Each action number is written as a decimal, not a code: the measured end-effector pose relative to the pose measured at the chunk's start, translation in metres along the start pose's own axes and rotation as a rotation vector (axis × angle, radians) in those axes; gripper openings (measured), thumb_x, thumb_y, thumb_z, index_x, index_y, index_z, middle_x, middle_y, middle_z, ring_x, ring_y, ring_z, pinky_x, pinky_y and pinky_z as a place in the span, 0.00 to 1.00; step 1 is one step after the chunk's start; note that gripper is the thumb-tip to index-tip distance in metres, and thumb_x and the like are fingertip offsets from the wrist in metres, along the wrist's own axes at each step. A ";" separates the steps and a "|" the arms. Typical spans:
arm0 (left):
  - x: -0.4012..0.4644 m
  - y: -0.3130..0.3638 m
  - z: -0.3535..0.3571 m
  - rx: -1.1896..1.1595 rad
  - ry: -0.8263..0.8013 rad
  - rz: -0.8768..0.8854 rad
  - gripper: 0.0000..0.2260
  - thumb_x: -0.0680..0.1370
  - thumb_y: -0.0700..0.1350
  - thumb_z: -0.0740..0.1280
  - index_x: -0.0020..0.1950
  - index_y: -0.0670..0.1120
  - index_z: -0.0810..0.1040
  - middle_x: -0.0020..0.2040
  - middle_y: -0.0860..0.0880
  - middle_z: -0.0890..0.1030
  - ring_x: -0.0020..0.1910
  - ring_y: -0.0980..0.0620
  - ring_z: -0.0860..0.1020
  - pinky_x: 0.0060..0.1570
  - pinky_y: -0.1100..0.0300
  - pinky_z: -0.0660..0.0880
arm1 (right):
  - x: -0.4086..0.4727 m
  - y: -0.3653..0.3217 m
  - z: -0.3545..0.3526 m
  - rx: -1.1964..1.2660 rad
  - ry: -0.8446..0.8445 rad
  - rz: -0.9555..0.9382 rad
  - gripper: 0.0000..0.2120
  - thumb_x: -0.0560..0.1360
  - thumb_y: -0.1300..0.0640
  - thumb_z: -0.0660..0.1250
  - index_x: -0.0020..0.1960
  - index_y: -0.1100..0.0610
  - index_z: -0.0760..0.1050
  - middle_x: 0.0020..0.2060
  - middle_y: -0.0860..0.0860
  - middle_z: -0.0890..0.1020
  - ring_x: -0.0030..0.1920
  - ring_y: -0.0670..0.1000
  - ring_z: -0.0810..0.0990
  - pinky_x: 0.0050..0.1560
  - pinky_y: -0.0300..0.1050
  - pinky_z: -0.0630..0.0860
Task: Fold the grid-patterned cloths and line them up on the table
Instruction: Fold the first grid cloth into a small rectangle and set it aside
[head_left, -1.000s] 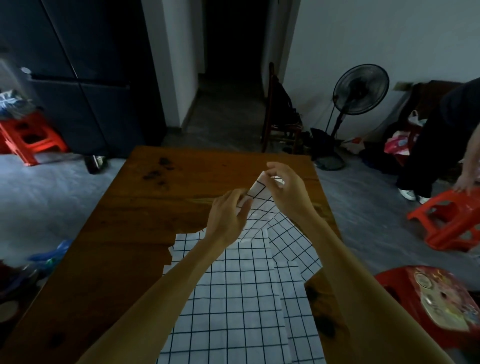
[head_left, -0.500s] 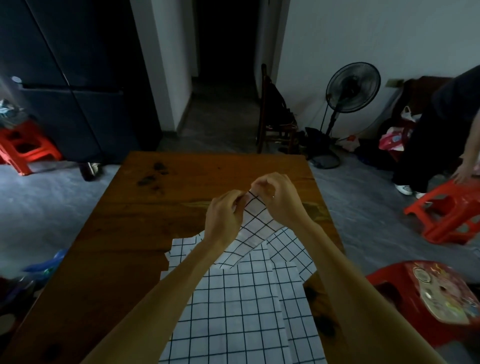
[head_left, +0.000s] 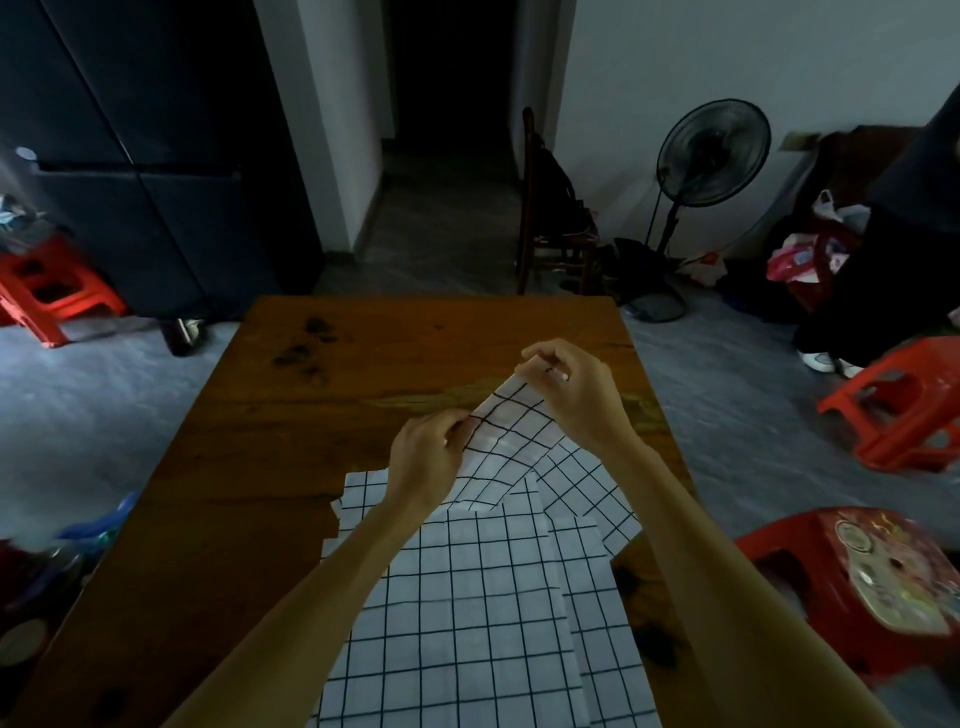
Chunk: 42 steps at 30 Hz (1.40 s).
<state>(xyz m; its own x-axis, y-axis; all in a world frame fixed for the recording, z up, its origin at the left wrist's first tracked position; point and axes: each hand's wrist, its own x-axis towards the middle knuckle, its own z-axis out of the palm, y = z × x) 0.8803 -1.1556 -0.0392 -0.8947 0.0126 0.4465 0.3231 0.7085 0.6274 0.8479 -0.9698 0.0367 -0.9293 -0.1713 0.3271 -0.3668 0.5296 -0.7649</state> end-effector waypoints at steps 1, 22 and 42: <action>0.003 0.000 -0.001 -0.003 0.000 0.008 0.04 0.77 0.41 0.67 0.50 0.44 0.81 0.40 0.51 0.82 0.35 0.56 0.76 0.39 0.53 0.78 | 0.001 0.000 -0.002 -0.028 -0.034 -0.006 0.07 0.77 0.54 0.67 0.53 0.55 0.77 0.44 0.41 0.78 0.44 0.34 0.76 0.44 0.25 0.71; -0.004 -0.023 -0.002 -0.044 -0.164 -0.008 0.06 0.78 0.42 0.66 0.52 0.46 0.82 0.42 0.52 0.83 0.36 0.59 0.78 0.35 0.62 0.75 | -0.028 0.021 0.013 0.066 0.049 0.150 0.05 0.76 0.52 0.68 0.41 0.46 0.78 0.29 0.56 0.79 0.23 0.43 0.65 0.22 0.32 0.57; -0.028 -0.049 -0.014 -0.169 -0.316 -0.156 0.05 0.78 0.43 0.65 0.50 0.46 0.81 0.43 0.55 0.81 0.42 0.62 0.78 0.44 0.67 0.75 | -0.037 0.042 0.012 -0.014 0.108 0.247 0.13 0.76 0.51 0.68 0.36 0.57 0.77 0.24 0.52 0.71 0.23 0.43 0.64 0.22 0.31 0.59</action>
<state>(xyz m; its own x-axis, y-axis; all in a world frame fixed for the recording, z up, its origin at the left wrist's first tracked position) 0.8941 -1.2004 -0.0741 -0.9796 0.1490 0.1352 0.1979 0.5932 0.7803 0.8660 -0.9512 -0.0139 -0.9805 0.0539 0.1890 -0.1278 0.5559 -0.8213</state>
